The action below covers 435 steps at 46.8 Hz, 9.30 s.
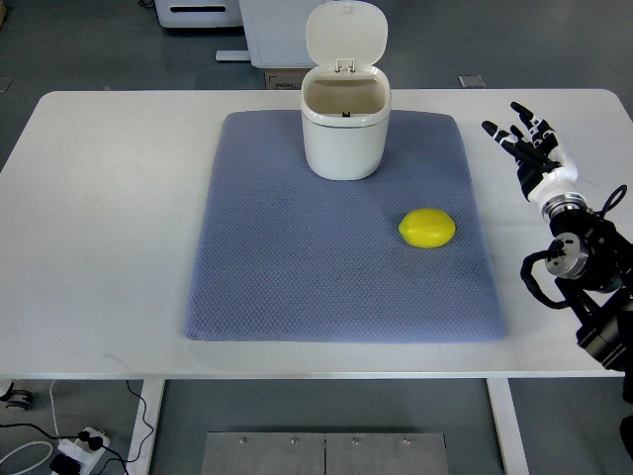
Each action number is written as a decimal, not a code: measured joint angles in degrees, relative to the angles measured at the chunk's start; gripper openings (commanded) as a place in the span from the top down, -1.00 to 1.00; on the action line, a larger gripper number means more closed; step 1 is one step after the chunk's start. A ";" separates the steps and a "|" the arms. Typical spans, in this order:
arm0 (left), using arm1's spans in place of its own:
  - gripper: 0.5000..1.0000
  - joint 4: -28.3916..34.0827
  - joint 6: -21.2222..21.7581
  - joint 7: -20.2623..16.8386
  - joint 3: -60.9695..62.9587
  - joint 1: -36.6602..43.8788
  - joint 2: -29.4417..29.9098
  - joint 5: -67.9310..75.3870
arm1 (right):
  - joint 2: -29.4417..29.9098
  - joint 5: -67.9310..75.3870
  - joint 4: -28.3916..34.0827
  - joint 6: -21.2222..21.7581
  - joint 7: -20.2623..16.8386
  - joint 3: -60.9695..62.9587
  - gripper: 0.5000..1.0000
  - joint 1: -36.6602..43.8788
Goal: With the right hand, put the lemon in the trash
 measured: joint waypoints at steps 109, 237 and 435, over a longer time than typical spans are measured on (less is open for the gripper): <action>-1.00 0.00 -0.05 -0.08 0.00 0.01 0.00 0.00 | -1.15 0.44 0.79 0.09 0.08 -0.09 -1.00 0.61; -1.00 0.00 -0.05 -0.08 0.00 0.02 0.00 0.00 | -19.92 -5.45 21.57 4.58 10.29 -39.81 -0.96 0.93; -1.00 0.00 -0.05 -0.07 0.00 0.02 0.00 0.00 | 1.52 10.66 -3.20 1.22 -7.32 -71.32 1.00 45.13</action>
